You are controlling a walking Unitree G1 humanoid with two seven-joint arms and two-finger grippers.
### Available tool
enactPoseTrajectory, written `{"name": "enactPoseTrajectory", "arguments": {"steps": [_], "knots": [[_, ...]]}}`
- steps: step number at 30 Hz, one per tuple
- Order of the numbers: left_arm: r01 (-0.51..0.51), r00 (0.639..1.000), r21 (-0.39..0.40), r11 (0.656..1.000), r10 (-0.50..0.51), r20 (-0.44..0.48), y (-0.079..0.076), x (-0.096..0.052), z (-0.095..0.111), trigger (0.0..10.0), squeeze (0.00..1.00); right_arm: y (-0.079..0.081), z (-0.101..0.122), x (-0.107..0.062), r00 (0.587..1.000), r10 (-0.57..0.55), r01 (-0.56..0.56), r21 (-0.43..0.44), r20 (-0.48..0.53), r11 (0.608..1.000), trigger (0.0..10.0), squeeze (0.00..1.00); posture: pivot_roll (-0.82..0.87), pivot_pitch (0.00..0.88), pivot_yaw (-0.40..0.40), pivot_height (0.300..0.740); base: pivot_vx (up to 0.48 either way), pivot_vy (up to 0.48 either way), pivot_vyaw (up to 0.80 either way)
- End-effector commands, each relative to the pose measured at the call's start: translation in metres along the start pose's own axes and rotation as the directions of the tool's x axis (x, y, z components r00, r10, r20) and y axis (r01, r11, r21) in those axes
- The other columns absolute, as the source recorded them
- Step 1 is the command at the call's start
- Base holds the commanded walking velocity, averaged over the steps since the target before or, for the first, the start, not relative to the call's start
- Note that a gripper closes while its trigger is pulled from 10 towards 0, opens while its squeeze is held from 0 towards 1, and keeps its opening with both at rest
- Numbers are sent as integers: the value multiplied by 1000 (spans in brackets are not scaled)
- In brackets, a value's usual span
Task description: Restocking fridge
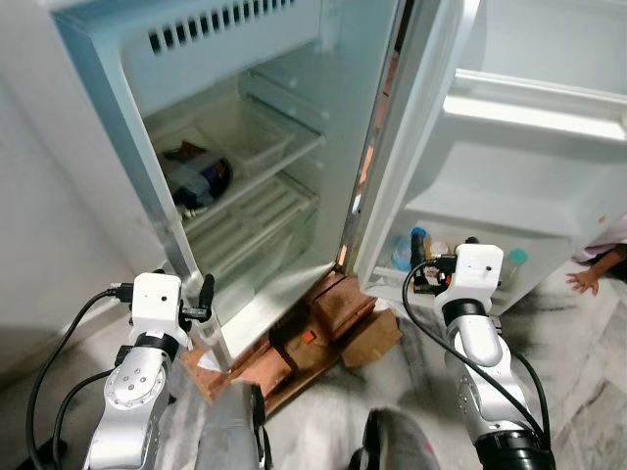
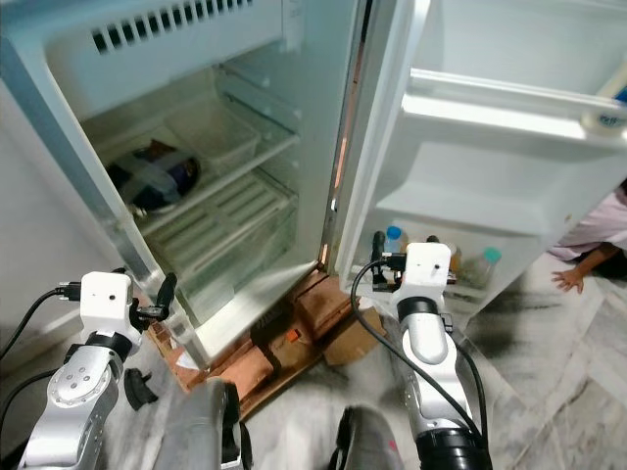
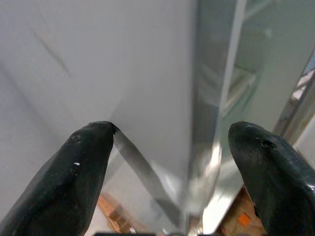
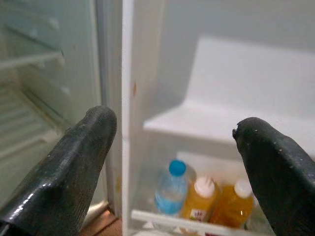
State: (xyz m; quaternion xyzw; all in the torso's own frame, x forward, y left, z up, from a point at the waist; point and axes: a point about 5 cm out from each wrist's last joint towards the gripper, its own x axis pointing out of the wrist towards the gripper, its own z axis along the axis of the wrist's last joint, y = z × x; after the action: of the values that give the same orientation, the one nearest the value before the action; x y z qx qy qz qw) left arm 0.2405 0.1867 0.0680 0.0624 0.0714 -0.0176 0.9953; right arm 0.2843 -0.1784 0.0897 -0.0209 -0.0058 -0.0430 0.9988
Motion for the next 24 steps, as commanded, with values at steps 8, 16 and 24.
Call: {"name": "enactPoseTrajectory", "arguments": {"steps": [8,16,24], "knots": [[79,991,35,996,-83,110,-18,9,20,10000,0,6,4,9,1000,22,-22,12,-11,1000,10000,0,99,0,-43,740,0,0,0],[89,990,28,996,-91,107,-23,13,21,10000,0,15,-6,5,994,65,-64,11,-91,998,10000,0,87,0,-46,740,0,-368,0],[102,988,42,994,-106,115,-26,13,22,10000,0,13,-9,6,992,48,-47,10,-120,999,10000,0,88,0,-50,740,0,-480,0]]}}
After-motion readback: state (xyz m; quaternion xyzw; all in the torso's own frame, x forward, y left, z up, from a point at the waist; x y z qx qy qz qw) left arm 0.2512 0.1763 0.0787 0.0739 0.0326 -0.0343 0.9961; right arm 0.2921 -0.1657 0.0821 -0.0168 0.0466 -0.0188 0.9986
